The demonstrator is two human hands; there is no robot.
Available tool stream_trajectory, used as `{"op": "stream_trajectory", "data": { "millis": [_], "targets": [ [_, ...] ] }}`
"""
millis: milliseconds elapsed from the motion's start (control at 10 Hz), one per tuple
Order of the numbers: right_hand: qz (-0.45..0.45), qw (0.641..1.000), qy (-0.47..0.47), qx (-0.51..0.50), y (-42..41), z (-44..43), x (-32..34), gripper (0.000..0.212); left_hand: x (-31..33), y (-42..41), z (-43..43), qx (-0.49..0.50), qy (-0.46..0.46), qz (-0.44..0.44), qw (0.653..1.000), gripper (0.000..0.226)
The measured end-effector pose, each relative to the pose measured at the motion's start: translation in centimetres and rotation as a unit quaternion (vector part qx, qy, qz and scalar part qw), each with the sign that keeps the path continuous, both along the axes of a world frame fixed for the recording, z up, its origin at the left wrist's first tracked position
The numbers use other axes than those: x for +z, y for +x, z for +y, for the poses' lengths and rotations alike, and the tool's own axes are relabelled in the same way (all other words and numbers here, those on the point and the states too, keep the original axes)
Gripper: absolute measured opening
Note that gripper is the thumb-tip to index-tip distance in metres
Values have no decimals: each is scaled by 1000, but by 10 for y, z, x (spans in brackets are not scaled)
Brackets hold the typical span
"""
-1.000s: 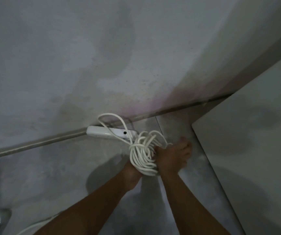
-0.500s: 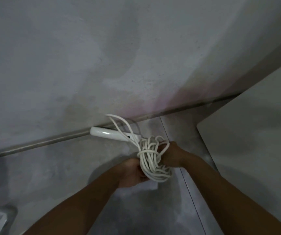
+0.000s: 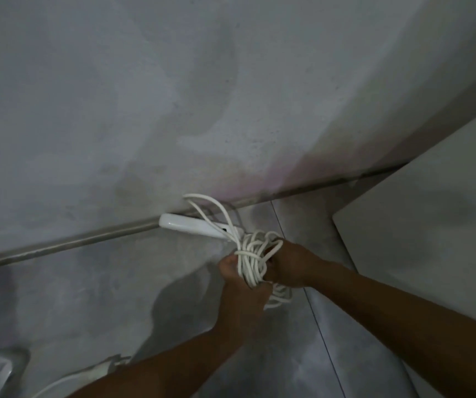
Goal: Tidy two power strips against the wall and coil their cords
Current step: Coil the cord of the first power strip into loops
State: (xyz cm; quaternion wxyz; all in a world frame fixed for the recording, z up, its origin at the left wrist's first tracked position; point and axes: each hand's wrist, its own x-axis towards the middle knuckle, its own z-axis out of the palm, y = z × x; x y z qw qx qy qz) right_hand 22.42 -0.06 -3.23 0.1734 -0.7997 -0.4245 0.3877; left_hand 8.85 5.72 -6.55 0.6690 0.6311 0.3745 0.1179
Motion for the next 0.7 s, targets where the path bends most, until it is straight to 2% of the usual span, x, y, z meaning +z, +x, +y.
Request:
{"op": "stream_trajectory", "data": {
  "millis": [100, 200, 300, 400, 500, 600, 700],
  "targets": [
    [94, 994, 62, -13, 6, 3, 8, 23, 0, 1, 2, -20, 38, 12, 999, 72],
    [55, 996, -63, -22, 15, 4, 8, 34, -3, 3, -7, 36, -17, -13, 999, 69],
    [49, 993, -80, -73, 14, 2, 3, 33, -7, 4, -21, 120, -241, -30, 963, 42],
    [92, 984, -25, -151, 6, -6, -15, 18, -6, 0, -39, 157, -360, -24, 920, 25],
    [107, 966, -32, -235, 3, -7, -17, 24, 0, 3, -39, 135, -316, -23, 939, 27],
    [141, 950, -24, -278, 18, -13, -14, 4, -2, 1, -33, 100, -243, -14, 965, 25],
    [115, 983, -78, -123, 38, -16, 0, 22, -10, -10, -26, 65, -184, 3, 981, 29]
  ]
}}
